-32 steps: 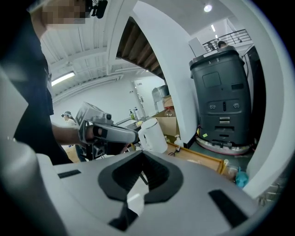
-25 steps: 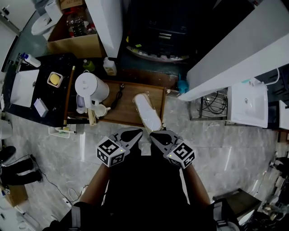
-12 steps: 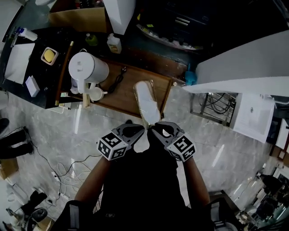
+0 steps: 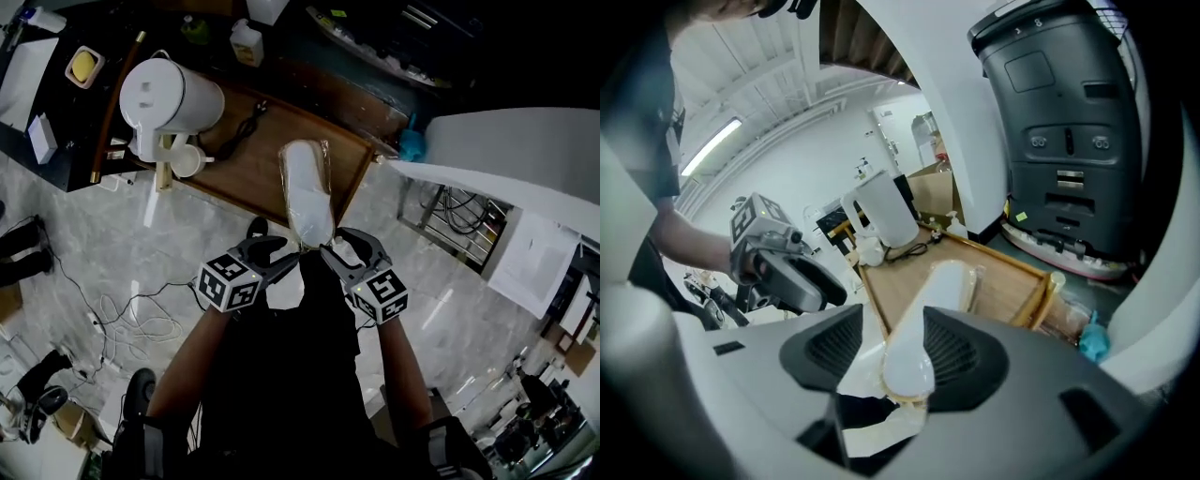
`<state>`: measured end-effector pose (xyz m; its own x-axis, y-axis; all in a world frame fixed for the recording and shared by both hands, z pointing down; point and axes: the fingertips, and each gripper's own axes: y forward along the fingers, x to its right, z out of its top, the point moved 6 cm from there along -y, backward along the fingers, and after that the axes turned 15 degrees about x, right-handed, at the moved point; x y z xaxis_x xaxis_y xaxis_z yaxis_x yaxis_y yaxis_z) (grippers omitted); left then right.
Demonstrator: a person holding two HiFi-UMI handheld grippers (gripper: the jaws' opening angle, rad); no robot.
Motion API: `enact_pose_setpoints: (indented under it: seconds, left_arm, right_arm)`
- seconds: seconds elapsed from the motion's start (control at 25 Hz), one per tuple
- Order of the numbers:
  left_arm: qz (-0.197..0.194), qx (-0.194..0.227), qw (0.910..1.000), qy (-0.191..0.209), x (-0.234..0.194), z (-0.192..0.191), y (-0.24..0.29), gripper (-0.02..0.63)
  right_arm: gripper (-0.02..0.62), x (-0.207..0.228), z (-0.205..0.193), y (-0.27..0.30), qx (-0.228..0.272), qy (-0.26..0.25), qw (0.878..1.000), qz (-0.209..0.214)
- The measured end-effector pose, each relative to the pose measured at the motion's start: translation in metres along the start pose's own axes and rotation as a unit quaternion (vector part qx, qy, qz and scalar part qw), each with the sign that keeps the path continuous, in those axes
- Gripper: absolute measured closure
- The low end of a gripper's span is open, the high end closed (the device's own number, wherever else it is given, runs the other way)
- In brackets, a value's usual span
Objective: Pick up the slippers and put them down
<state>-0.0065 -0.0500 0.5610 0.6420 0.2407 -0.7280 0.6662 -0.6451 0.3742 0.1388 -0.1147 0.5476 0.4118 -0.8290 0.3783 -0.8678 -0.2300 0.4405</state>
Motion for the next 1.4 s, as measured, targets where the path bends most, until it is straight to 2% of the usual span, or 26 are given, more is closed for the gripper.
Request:
enact_pose_setpoints:
  seconds: [0.2, 0.36, 0.56, 0.64, 0.8, 1.08, 1.2, 1.28, 1.4]
  left_arm:
    - [0.012, -0.016, 0.9988, -0.045, -0.017, -0.037, 0.014, 0.401]
    - [0.035, 0.003, 0.9952, -0.092, -0.032, -0.057, 0.022, 0.376]
    - [0.109, 0.033, 0.9826, -0.146, -0.059, -0.078, 0.031, 0.374]
    - [0.122, 0.045, 0.9767, -0.171, -0.066, -0.085, 0.036, 0.374]
    - [0.113, 0.058, 0.9673, -0.220, -0.072, -0.097, 0.049, 0.374]
    - [0.100, 0.068, 0.9596, -0.254, -0.076, -0.106, 0.062, 0.376]
    - [0.086, 0.069, 0.9589, -0.261, -0.078, -0.105, 0.067, 0.384]
    - [0.078, 0.068, 0.9599, -0.260, -0.077, -0.103, 0.070, 0.423]
    - [0.080, 0.063, 0.9601, -0.261, -0.075, -0.102, 0.071, 0.425]
  right_arm:
    - [0.348, 0.018, -0.031, 0.008, -0.024, 0.016, 1.000, -0.006]
    - [0.324, 0.032, -0.049, 0.017, -0.044, 0.022, 0.999, 0.002]
    - [0.320, 0.051, -0.064, 0.031, -0.061, 0.017, 0.998, -0.005]
    - [0.320, 0.059, -0.068, 0.040, -0.062, 0.022, 0.998, -0.007]
    - [0.321, 0.069, -0.077, 0.053, -0.070, 0.030, 0.997, 0.003]
    - [0.325, 0.072, -0.089, 0.064, -0.081, 0.055, 0.995, 0.026]
    - [0.328, 0.071, -0.088, 0.068, -0.086, 0.054, 0.994, 0.034]
    - [0.328, 0.070, -0.088, 0.071, -0.090, 0.053, 0.994, 0.036]
    - [0.330, 0.069, -0.089, 0.071, -0.093, 0.048, 0.994, 0.034]
